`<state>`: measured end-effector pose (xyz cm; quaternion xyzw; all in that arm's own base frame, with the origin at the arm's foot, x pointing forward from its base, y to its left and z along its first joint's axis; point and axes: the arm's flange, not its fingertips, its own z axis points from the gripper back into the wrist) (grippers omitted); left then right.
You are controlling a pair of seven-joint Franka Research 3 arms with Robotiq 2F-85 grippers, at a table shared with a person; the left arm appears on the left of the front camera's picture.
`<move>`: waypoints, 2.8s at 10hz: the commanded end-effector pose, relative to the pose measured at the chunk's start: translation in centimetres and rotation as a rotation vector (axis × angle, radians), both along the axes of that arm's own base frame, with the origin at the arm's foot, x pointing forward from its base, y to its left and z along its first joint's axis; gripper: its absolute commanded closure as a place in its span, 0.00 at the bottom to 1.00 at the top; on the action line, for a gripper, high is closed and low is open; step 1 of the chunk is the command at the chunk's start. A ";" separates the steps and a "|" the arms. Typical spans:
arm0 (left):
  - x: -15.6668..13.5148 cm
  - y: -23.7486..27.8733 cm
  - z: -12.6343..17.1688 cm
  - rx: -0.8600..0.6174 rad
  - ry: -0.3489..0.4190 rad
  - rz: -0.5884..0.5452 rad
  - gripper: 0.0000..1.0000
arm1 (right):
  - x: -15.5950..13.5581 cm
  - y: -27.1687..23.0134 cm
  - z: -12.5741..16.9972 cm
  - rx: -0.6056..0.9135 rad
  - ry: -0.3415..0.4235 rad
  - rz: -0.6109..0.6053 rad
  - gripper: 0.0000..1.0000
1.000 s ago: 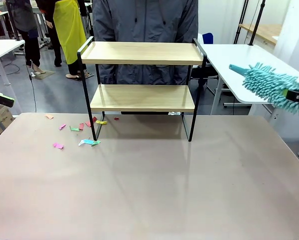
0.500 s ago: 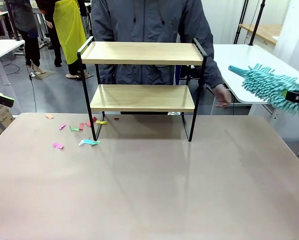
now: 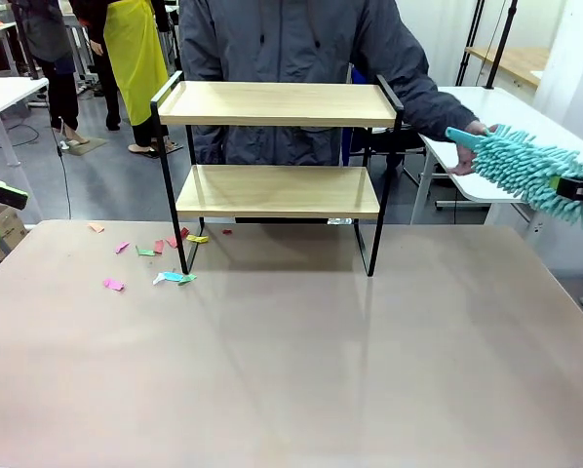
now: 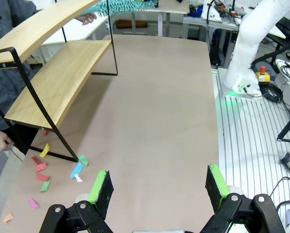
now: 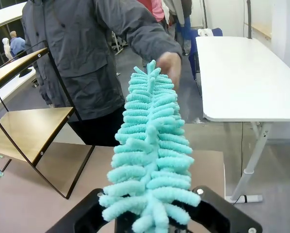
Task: Clean the shelf.
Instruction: Hand the Duster back to the human.
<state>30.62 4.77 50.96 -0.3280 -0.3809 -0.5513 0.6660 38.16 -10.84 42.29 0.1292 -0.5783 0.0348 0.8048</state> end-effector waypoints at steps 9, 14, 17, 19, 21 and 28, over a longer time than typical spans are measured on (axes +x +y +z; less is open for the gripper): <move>0.0 -0.1 0.1 -0.022 -0.018 -0.005 0.00 | 0.0 0.0 0.2 0.006 0.008 0.004 0.83; 0.0 -0.1 0.1 -0.022 -0.018 -0.005 0.00 | 0.0 -0.1 0.1 0.057 0.000 0.021 0.00; 0.0 -0.1 0.1 -0.022 -0.018 -0.005 0.00 | -1.9 -1.5 4.2 0.175 -0.093 0.011 0.00; 0.0 -0.1 0.1 -0.022 -0.018 -0.005 0.00 | -2.9 -3.8 8.1 0.294 -0.177 -0.017 0.00; 0.0 -0.1 0.1 -0.022 -0.018 -0.005 0.00 | -4.1 -7.3 11.3 0.456 -0.250 -0.073 0.00; 0.0 -0.1 0.1 -0.022 -0.018 -0.005 0.00 | -5.8 -10.3 12.7 0.530 -0.298 -0.124 0.00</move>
